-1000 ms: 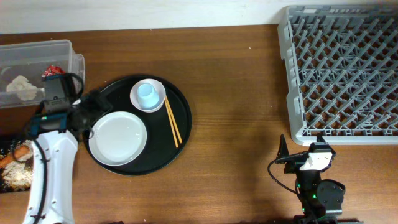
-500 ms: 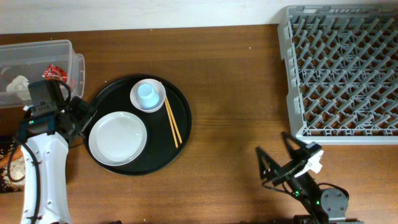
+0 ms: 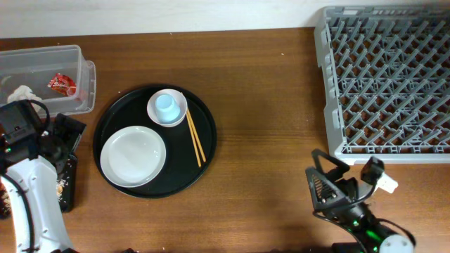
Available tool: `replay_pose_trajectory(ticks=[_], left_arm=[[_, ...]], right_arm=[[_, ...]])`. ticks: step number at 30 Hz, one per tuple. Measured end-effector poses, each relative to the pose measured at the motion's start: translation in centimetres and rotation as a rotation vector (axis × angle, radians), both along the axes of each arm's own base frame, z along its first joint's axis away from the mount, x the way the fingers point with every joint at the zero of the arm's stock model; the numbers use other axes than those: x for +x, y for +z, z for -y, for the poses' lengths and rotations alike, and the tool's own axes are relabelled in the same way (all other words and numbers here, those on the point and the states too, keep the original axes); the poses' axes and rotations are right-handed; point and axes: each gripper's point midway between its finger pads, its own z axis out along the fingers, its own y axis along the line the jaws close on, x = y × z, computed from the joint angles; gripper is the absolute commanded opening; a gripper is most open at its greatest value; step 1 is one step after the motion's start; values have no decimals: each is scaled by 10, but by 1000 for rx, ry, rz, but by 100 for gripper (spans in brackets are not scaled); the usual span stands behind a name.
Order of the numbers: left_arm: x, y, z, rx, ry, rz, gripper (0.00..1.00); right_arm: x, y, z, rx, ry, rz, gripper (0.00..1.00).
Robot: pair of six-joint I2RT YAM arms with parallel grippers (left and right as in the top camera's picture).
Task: Sort waste into correct bins and load items into the dishwasher rack
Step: 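Reach the right gripper to the white plate rim on the tray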
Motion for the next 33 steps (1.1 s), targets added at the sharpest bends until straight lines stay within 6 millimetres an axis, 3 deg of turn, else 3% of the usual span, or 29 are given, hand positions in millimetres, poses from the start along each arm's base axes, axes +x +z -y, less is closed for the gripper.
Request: replay_pose_trajectory(ticks=[3,7,11,13,15,18,19,21,22,26,29,33], left_arm=[[-1,-1,1,-5,-2,-3,99],[-1,-1,2,-9,-3,-3,99],[0,-1,2,-9,-4,-1,99],[0,-1,2,-9,-4,-1,99],[0,-1,2,-9,-4,-1,99],[-1,-1,2,-8,-3,-2,99],[-1,-1,2,-10,-4,-2,99],[-1,-1,2,-8,-3,-2,99],[0,-1,2,-10,-4,-1,99],[-1,-1,2,-11,-4,-1,99],[-1,-1,2,-12,-4,-1,99],[-1,-1,2,-12,-4,-1,99]], right_arm=[[12,11,8,-97,-81,-142,98],[28,41,15,-254,-131,-287,98],[51,28,8,-398,-75,-434,98],[60,13,-15,-462,15,-469,98],[67,-16,-47,-550,109,-538,98],[74,-66,-103,-737,203,-625,98],[77,-95,-143,-858,265,-663,98],[83,-110,-172,-950,289,-703,99],[95,-114,-203,-990,309,-700,98],[112,-127,-246,-1082,334,-784,98],[113,-128,-259,-1054,366,-780,98],[116,-110,-286,-949,443,-704,98]])
